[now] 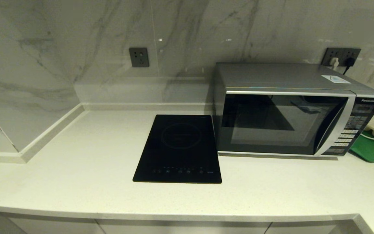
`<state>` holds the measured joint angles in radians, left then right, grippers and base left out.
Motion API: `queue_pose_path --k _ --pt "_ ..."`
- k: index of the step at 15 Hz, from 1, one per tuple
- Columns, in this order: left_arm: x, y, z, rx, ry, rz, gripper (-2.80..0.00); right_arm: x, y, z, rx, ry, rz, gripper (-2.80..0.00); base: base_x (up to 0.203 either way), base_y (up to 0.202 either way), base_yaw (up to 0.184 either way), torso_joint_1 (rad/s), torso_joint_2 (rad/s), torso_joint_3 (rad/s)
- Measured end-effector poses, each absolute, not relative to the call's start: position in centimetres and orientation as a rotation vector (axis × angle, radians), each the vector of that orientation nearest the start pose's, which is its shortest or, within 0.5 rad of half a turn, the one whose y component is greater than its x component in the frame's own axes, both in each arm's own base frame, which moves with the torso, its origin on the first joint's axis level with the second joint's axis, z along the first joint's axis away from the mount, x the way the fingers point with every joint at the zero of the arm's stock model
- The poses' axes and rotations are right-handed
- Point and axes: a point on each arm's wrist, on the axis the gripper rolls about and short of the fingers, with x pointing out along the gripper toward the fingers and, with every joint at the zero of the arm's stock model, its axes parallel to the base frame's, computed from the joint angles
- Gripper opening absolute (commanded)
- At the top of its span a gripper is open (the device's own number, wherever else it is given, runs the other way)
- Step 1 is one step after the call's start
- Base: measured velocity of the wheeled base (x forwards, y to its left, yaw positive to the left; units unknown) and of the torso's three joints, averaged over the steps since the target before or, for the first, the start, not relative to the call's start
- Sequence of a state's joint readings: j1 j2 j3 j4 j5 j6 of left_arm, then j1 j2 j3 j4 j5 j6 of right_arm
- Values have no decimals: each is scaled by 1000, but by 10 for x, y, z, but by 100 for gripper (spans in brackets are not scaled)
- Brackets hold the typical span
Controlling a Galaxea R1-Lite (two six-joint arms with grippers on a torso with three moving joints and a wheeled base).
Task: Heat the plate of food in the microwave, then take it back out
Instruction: Open the microwave oven
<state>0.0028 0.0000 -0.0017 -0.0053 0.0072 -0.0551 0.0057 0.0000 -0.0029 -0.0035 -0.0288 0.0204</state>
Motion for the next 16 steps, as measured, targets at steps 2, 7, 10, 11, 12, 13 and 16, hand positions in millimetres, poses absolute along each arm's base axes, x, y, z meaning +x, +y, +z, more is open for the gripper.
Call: queue_pose_path --k 2,7,10,11,12,13,16 --pt "-23 0 76 -54 -7 10 -280 -27 -1 93 48 -45 -29 -280 0 0 0 0 0 0" --pt "-23 0 76 -55 -7 10 -280 -24 -2 177 105 -15 -82 -280 0 0 0 0 0 0" --pt "-23 0 76 -54 -7 10 -280 7 -4 217 50 71 -198 -280 0 0 0 0 0 0" --pt "-23 0 76 -55 -7 10 -280 20 -6 228 27 100 -249 -280 0 0 0 0 0 0" --pt "-23 0 76 -55 -7 10 -280 34 -7 240 -3 124 -303 -280 0 0 0 0 0 0" --pt "-23 0 77 -55 -7 10 -280 49 -8 251 -39 141 -357 -280 0 0 0 0 0 0" --pt "-23 0 77 -55 -7 10 -280 102 -10 271 -140 156 -491 -280 0 0 0 0 0 0"
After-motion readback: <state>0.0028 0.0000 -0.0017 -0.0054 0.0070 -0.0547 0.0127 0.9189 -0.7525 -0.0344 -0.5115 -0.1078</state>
